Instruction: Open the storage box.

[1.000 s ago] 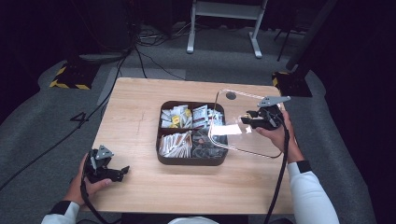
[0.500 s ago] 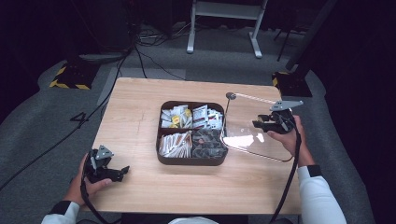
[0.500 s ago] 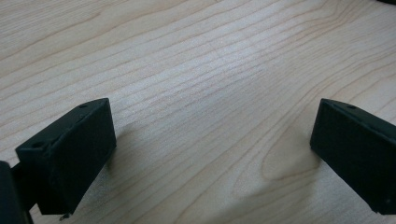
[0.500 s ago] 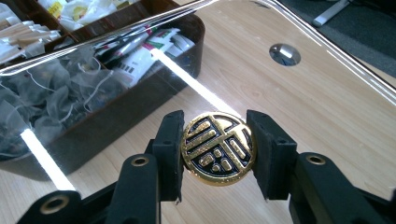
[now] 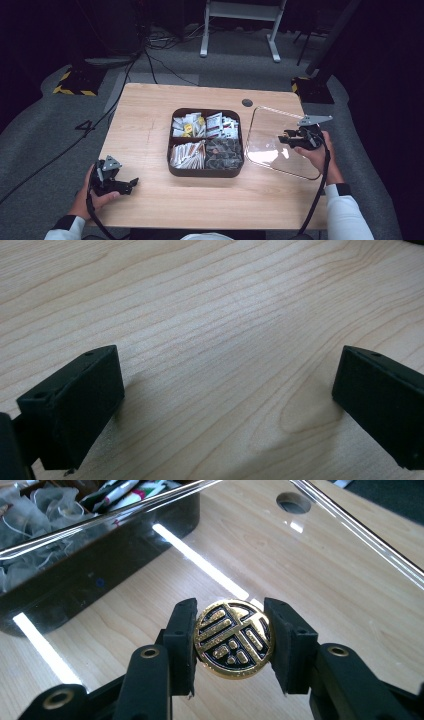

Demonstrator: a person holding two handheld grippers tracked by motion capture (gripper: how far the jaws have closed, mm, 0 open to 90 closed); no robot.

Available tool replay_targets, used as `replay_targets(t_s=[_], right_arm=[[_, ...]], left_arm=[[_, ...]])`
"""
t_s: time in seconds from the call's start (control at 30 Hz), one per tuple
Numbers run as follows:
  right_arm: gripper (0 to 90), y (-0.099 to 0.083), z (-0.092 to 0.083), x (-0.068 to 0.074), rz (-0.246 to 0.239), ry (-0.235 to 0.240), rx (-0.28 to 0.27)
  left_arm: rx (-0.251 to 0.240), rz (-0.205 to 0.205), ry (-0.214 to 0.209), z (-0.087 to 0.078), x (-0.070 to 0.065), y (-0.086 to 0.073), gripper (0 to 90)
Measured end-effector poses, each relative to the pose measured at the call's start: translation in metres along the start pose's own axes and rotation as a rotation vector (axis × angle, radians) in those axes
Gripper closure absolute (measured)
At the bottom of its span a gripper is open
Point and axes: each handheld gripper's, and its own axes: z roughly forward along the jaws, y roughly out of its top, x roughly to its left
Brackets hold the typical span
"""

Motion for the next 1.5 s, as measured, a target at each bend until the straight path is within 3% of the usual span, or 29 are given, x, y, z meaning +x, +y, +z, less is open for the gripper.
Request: replay_targets(t_s=[0.77, 1.37, 1.5], right_arm=[[59.0, -0.033, 0.035, -0.014, 0.046, 0.002, 0.081], [58.8, -0.044, 0.060, -0.014, 0.043, -0.006, 0.123], [58.7, -0.046, 0.061, -0.014, 0.049, -0.002, 0.112]], left_arm=[[0.000, 0.000, -0.002, 0.000, 0.000, 0.000, 0.5], [-0.001, 0.001, 0.000, 0.000, 0.000, 0.000, 0.4], [-0.001, 0.002, -0.001, 0.000, 0.000, 0.000, 0.4]])
